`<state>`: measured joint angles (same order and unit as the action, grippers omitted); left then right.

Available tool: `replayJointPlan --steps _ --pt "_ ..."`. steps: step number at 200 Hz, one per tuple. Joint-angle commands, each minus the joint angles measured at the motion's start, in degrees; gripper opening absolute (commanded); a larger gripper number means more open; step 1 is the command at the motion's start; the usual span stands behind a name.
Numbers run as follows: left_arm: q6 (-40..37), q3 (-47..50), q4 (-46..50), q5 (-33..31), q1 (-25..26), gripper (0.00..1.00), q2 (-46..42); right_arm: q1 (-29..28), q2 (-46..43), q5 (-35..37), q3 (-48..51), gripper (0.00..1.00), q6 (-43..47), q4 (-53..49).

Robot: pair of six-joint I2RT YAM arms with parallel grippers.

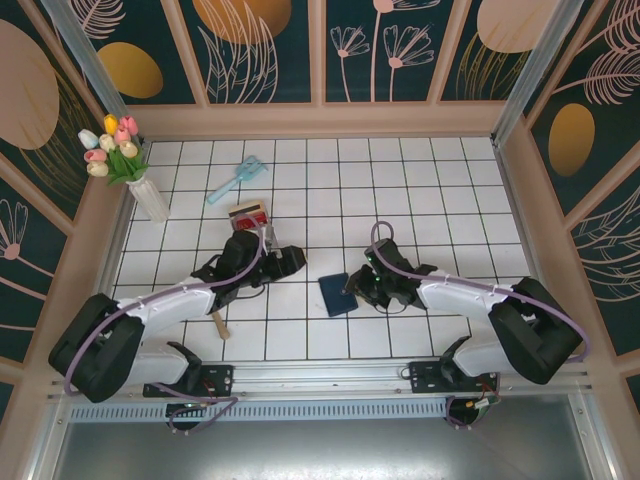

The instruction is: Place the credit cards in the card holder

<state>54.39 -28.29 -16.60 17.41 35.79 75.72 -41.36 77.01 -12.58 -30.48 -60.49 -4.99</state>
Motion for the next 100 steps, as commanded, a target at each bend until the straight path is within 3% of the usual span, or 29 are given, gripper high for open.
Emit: replayJointPlan --steps 1,31,100 --pt "3.06 -3.20 -3.75 2.05 2.90 0.77 3.27 1.39 -1.20 -1.85 -1.37 0.31 4.73 -4.58" --pt "4.10 -6.35 -2.92 1.95 6.15 0.67 9.27 2.69 -2.00 -5.50 -1.58 0.30 10.09 -6.03" --pt "7.39 -8.39 -3.02 0.08 9.56 0.61 16.90 2.69 1.27 -6.53 -2.39 0.21 14.01 -7.89"
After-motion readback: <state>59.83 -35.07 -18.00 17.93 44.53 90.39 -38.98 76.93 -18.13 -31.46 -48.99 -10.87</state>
